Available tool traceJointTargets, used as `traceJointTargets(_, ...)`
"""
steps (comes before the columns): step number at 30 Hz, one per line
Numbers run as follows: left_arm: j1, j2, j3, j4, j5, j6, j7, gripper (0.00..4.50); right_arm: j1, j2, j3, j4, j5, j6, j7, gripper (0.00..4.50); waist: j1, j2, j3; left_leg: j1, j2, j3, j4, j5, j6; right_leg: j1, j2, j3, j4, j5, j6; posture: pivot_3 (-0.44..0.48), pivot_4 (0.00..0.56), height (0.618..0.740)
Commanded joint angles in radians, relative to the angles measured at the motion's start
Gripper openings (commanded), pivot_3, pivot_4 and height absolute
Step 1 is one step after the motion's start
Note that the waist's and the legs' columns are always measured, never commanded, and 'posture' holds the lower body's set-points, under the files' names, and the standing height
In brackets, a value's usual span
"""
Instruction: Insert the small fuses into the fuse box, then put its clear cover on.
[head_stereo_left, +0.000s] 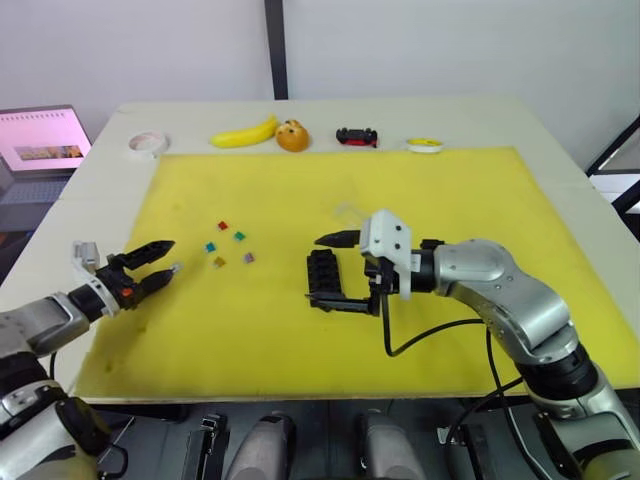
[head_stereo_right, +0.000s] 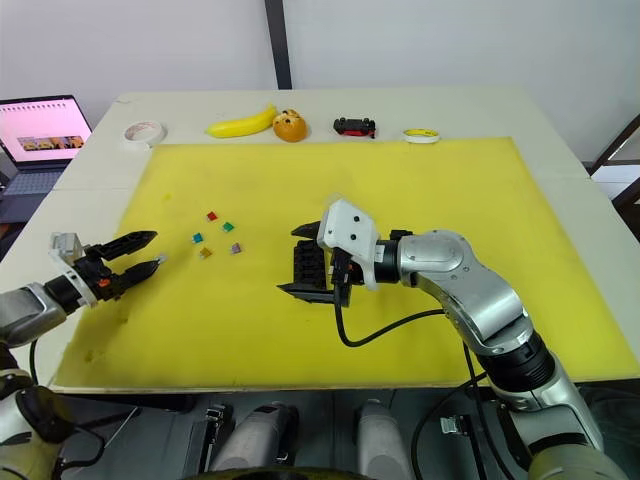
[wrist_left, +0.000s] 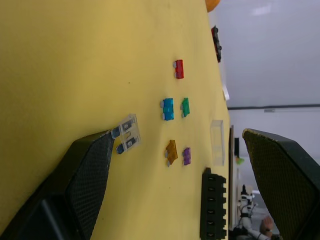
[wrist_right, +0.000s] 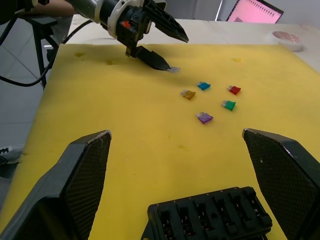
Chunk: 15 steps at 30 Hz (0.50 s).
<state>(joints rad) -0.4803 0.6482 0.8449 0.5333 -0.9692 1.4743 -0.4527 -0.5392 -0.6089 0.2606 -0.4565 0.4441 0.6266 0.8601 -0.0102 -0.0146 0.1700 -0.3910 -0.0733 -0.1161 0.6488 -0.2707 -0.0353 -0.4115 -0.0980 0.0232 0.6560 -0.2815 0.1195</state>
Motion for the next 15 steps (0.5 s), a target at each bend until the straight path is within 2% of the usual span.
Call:
traceJointTargets(1, -0.008, -0.008, -0.006, 0.011, 0.02, -0.025, 0.027, 4.33, -0.012, 0.001, -0.037, -0.034, 0.006, -0.001, -0.007, 4.5, 0.0, 0.0, 0.0, 0.0, 0.0, 0.0, 0.0, 0.0, 0.0, 0.0, 0.0, 0.0, 0.0, 0.0, 0.0, 0.0, 0.15, 0.74)
traceJointTargets(15, 0.009, -0.059, -0.049, 0.019, 0.035, -0.048, 0.045, 4.33, -0.023, -0.008, -0.061, -0.029, 0.006, 0.011, -0.004, 4.5, 0.004, 0.001, -0.001, 0.0, -0.001, 0.0, 0.0, 0.0, 0.0, 0.001, -0.001, 0.0, 0.0, 0.0, 0.0, 0.0, 0.15, 0.74)
